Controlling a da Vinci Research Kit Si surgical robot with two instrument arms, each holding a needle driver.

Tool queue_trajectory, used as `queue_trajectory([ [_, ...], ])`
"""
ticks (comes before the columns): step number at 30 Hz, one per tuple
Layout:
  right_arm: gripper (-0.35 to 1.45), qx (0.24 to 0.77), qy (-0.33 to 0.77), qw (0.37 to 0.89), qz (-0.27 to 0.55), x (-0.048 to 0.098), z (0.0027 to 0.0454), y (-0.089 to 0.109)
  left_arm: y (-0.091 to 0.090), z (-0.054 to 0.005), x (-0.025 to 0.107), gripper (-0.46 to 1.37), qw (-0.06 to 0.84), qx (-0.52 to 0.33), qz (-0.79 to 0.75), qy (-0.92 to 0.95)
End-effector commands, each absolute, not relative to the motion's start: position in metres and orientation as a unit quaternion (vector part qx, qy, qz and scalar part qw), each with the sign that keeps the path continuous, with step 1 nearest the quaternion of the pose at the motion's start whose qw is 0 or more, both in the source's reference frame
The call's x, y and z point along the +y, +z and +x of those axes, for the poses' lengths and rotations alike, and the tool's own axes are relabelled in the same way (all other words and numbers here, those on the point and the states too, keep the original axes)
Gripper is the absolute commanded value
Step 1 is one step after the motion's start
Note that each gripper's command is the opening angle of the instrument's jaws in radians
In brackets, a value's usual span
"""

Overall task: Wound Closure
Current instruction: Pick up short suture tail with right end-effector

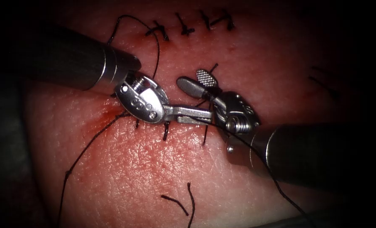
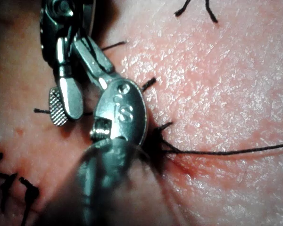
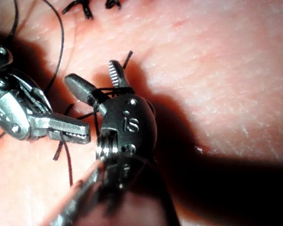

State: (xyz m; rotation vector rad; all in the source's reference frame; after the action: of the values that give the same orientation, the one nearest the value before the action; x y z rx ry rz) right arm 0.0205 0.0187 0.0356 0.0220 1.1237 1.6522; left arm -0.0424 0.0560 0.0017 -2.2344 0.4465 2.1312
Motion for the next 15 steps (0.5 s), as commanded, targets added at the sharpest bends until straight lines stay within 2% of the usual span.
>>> queue_trajectory([
  [1, 1.05, 0.474, 0.695, 0.541, 0.010, 0.0187, 0.0205, 0.0355, 0.0017, -0.0425, 0.0560, -0.35, 0.011, 0.141, -0.716, 0.683],
  [15, 0.96, 0.478, 0.691, 0.542, 0.016, 0.0179, 0.0206, 0.0342, 0.0012, -0.0428, 0.0560, -0.35, 0.010, 0.140, -0.719, 0.681],
])
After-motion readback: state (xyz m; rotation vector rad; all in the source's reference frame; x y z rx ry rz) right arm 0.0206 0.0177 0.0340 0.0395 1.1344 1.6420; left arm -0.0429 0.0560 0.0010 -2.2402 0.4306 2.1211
